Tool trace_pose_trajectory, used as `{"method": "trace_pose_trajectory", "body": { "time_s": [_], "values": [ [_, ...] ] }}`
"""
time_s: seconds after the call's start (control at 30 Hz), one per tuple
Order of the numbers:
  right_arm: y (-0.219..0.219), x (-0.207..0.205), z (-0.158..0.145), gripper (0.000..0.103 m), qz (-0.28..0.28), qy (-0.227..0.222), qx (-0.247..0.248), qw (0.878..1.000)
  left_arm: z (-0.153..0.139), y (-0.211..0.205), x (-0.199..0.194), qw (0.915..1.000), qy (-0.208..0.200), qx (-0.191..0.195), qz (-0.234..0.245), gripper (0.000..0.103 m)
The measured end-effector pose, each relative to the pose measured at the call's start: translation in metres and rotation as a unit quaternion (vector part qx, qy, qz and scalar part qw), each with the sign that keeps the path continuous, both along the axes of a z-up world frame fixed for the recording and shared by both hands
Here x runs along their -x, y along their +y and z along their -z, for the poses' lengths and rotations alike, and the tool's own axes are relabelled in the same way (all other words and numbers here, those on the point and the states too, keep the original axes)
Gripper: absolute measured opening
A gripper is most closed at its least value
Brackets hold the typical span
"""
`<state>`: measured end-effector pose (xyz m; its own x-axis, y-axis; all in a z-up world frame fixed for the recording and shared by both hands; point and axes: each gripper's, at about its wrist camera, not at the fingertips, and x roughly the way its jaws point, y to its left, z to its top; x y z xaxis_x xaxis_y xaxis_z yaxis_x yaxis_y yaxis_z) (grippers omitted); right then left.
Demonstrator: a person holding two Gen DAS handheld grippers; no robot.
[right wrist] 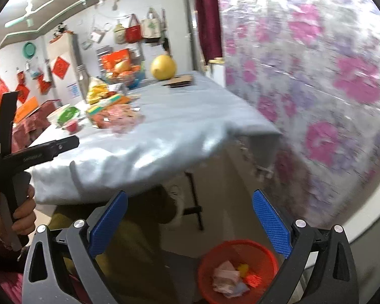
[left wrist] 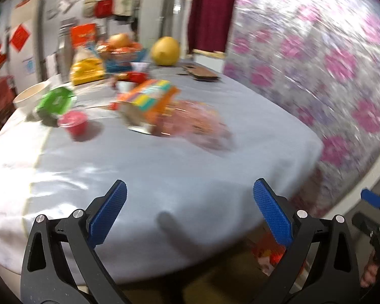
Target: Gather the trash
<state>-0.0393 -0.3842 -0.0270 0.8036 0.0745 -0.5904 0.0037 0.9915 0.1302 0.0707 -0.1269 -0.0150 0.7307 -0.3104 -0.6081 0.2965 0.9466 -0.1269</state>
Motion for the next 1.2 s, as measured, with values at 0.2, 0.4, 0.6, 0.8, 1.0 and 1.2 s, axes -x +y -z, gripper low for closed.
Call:
{"method": "trace_pose_trajectory", "body": {
  "time_s": [0.2,0.4,0.6,0.8,1.0,1.2],
  "values": [
    [0.043,-0.036,-0.003,0.097,-0.044,0.003,-0.005,0.999,0.001,0.065,-0.034,0.9972,0.008,0.012,-0.073,0.096],
    [0.079,-0.086,-0.002,0.097,-0.077,0.017,-0.002,0.997,0.011,0.116,-0.059,0.9918,0.023,0.003,-0.125,0.096],
    [0.105,-0.134,-0.009,0.097,-0.095,0.011,-0.002,0.995,0.015,0.146,-0.074,0.9884,0.035,0.0,-0.148,0.096],
    [0.113,-0.184,-0.009,0.097,-0.078,0.013,-0.012,0.997,0.021,0.159,-0.087,0.988,0.056,0.011,-0.143,0.096],
    [0.116,-0.228,-0.007,0.097,-0.064,0.023,-0.054,0.996,0.026,0.161,-0.092,0.9881,0.06,0.007,-0.142,0.096],
    [0.122,-0.244,0.01,0.068,-0.069,0.034,-0.06,0.995,0.025,0.16,-0.095,0.9886,0.066,-0.002,-0.135,0.096]
  ]
}}
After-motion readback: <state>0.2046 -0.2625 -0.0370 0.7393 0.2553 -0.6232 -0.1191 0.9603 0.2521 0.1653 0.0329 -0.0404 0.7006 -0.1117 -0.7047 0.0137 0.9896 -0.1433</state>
